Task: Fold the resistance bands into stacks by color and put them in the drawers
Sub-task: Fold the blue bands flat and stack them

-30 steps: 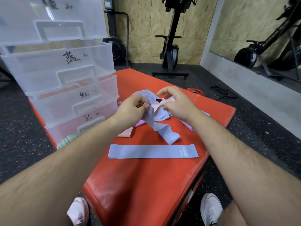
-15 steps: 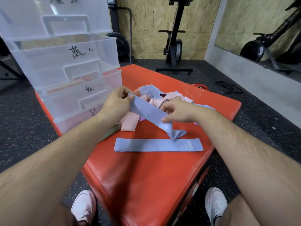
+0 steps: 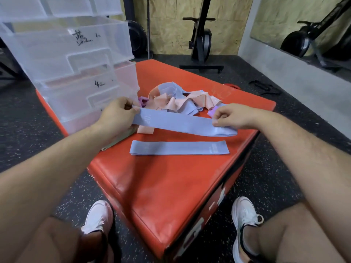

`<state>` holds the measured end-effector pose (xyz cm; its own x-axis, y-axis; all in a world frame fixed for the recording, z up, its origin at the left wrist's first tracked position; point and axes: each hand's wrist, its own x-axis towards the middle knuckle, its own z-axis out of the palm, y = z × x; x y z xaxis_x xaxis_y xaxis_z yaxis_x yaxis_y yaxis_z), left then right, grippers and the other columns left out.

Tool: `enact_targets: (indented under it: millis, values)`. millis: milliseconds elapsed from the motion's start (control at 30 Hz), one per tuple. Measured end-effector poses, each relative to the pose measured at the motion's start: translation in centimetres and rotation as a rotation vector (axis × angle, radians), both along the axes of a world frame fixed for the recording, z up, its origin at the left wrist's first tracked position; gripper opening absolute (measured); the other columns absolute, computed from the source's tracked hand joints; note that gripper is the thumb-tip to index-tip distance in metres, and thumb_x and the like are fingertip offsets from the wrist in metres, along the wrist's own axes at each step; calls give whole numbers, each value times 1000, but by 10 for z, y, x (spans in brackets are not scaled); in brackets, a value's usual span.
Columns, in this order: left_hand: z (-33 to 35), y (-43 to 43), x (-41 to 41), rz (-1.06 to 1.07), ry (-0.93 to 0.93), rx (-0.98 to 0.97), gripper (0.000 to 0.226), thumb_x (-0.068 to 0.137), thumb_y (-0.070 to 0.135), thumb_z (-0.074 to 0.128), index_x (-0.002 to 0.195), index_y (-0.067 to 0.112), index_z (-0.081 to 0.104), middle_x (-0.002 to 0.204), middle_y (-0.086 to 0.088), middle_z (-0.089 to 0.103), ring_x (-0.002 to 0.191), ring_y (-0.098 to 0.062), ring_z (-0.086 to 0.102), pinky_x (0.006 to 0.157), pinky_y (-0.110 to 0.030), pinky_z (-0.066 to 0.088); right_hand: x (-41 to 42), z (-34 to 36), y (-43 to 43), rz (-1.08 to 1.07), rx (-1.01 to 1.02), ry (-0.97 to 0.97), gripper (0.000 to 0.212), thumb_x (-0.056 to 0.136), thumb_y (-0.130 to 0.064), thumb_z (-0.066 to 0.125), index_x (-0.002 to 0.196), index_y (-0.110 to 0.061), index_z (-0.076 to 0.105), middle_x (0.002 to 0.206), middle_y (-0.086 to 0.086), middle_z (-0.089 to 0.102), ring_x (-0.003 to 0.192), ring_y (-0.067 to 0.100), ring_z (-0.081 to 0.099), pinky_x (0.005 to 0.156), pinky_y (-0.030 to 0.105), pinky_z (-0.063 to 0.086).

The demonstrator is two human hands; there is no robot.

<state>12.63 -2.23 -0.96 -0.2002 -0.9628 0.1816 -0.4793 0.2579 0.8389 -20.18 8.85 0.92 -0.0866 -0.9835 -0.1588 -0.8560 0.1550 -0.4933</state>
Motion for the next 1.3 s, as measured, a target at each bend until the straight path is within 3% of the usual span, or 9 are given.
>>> enact_targets:
  millis: [67,200,267,400,567,767,933,1167,1300]
  values:
    - [-6,7,3,-23,-120,-37,4,94,20,60,96,20,64,83,1,63,69,-12,55,53,-18,42,-1,0,9,19,-8,11,9,92,-26,70,93,-17,69,68,-9,52,56,-11,51,51,10,34]
    - [-30,15,6,-84,-317,-102,13,90,8,60,97,18,66,80,0,58,76,-20,56,62,-20,39,6,-21,14,-1,24,110,8,90,-35,70,94,-28,69,79,-9,64,71,9,57,62,23,42]
    - [-46,16,8,-107,-373,-104,12,90,6,61,97,13,67,80,-1,55,83,-25,55,69,-28,37,13,-35,15,-3,7,141,7,90,-34,69,94,-28,69,80,-9,64,73,12,57,65,26,44]
    - [-63,17,11,-177,-493,-162,8,89,6,60,92,11,65,89,-2,58,88,-22,54,73,-24,32,20,-53,15,21,16,173,9,90,-32,67,97,-26,70,87,-5,66,85,19,64,76,34,51]
    - [-64,16,10,-213,-712,-328,21,80,14,56,95,16,70,104,-9,60,100,-35,54,90,-41,45,17,-54,10,90,14,337,24,94,-36,62,117,-33,67,110,-4,55,112,20,48,103,38,41]
    - [-61,33,-11,-571,-656,-244,64,73,69,48,120,29,65,121,8,63,115,-13,57,102,-36,44,16,-42,17,139,205,250,65,73,-37,85,131,-40,57,124,-11,53,114,10,52,104,35,44]
    - [-63,30,-22,-632,-675,-224,55,78,55,55,124,27,65,121,4,61,113,-18,57,103,-37,43,23,-46,20,169,108,268,55,75,-29,84,124,-40,62,114,-11,53,105,13,54,95,33,46]
    - [-62,23,-28,-603,-748,-196,68,64,72,40,121,41,60,121,11,55,116,-16,52,102,-42,43,24,-48,28,196,119,348,56,79,-50,74,131,-42,55,128,-11,50,118,14,52,104,37,43]
    - [-52,15,-39,-577,-730,-188,72,64,79,38,123,43,57,126,12,53,123,-15,47,106,-45,39,30,-38,19,145,58,290,51,87,-50,68,135,-39,53,134,-10,49,123,13,52,107,35,41]
